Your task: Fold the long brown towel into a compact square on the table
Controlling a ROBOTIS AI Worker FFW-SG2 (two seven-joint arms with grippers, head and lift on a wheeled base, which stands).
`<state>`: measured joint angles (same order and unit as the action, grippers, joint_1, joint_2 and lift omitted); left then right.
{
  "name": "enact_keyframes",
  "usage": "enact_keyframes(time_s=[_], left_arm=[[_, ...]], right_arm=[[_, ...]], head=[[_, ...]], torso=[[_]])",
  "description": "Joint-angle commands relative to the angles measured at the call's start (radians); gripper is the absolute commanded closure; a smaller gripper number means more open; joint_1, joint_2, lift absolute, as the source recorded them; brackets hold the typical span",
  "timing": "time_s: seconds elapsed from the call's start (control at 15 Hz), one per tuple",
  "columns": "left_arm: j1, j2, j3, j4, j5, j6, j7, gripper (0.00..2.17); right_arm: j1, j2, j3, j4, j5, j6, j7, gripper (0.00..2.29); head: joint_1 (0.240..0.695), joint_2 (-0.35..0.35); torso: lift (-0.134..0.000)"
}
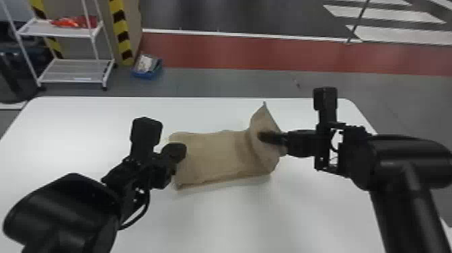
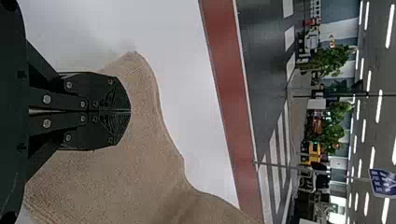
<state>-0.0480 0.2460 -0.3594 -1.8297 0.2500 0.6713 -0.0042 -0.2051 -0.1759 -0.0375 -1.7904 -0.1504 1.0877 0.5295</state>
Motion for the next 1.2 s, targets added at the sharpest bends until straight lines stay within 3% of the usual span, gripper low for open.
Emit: enact_keyframes(time_s=[0.0, 0.33, 1.0, 1.13], left_arm=[[-0.006, 0.01, 0.03, 0.023, 0.002, 0.006, -0.019, 1.41], [-0.015, 0.004, 0.019, 0.141, -0.008, -0.019, -0.048, 1.41], [-0.029, -0.033, -0.043, 0.165, -0.009, -0.019, -0.051, 1.42], [-0.027, -0.034, -0.044, 0.162, -0.006, -0.019, -0.046, 1.42]], right_arm=[[0.001, -0.004, -0.005, 0.0, -0.001, 0.001, 0.0, 1.33], [-0.019, 0.004, 0.001, -0.017, -0.017, 0.041, -0.002, 1.33], [-0.12, 0.108, 0.136, -0.037, -0.001, 0.197, -0.074, 1.33], [-0.114, 0.115, 0.165, -0.026, 0.003, 0.194, -0.094, 1.33]], head=[[0.695, -0.104], [0.695, -0.085], [0.695, -0.042], [0.695, -0.03]], torso=[[-0.128], [-0.128], [-0.128], [-0.128]])
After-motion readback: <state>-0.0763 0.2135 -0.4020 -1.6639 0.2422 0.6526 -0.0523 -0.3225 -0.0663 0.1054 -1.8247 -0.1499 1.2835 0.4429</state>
